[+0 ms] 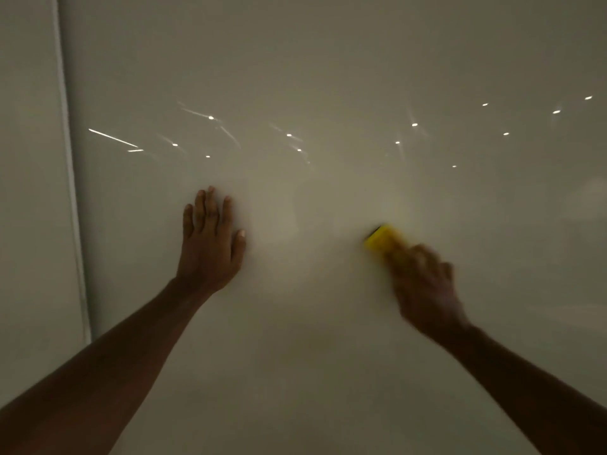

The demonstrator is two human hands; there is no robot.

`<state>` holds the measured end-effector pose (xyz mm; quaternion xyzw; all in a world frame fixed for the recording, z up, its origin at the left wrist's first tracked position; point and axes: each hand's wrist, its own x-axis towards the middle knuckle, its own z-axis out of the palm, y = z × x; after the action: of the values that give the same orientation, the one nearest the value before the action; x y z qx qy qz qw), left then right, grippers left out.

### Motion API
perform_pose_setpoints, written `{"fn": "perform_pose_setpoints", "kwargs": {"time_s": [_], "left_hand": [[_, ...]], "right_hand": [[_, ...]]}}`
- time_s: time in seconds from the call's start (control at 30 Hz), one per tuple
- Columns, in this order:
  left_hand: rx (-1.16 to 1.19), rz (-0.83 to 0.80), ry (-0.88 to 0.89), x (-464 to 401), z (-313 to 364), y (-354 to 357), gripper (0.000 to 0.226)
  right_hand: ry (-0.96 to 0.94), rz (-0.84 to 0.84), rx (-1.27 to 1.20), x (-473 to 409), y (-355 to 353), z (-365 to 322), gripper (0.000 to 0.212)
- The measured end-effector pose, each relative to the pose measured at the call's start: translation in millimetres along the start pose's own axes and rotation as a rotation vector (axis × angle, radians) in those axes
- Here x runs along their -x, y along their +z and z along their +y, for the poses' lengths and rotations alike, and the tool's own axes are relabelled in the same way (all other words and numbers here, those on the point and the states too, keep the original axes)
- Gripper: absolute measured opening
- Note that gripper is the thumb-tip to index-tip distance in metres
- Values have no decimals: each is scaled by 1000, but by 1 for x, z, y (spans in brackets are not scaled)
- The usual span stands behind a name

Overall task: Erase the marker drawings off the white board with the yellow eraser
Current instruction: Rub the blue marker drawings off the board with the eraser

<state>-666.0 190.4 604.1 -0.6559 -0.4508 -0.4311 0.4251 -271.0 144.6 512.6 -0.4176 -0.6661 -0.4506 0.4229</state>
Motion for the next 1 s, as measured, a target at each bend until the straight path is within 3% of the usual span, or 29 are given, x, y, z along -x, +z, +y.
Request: {"fn": "perform_pose_setpoints", "kwargs": {"time_s": [0.1, 0.17, 0.23, 0.37, 0.43, 0.47, 0.53, 0.67, 0.77, 0.83, 0.9, 1.0], "left_hand": [[1, -19, -21, -2, -12, -4, 66], [0, -12, -26, -5, -20, -6, 65], [7, -3, -24, -9, -25, -7, 65], [15, 27, -2, -16, -34, -6, 65], [20, 38, 12, -18, -38, -6, 64], [21, 44, 20, -19, -39, -6, 64], [23, 46, 32, -24, -43, -7, 65], [18, 56, 6, -34, -55, -9, 66], [30, 65, -36, -43, -63, -14, 67], [42, 69, -52, -46, -66, -17, 67], [52, 85, -50, -47, -67, -18, 67], [66, 100, -58, -46, -65, -16, 67]], "right_hand": [[603, 159, -10, -61, -16, 12, 74], [764, 202, -36, -87, -18, -8, 74], [603, 198, -8, -96, -9, -44, 76], [-316, -108, -2, -67, 31, -125, 76], [-604, -184, 21, -76, 38, -135, 70], [-639, -190, 34, -91, 39, -133, 69], [-518, -156, 16, -132, 34, -122, 68], [40, 77, 41, -214, -1, -77, 75], [425, 196, 50, -257, -19, -57, 68], [561, 212, 35, -280, -20, -67, 66], [427, 180, 52, -296, -17, -95, 69], [-111, 28, 78, -313, -2, -149, 72]]}}
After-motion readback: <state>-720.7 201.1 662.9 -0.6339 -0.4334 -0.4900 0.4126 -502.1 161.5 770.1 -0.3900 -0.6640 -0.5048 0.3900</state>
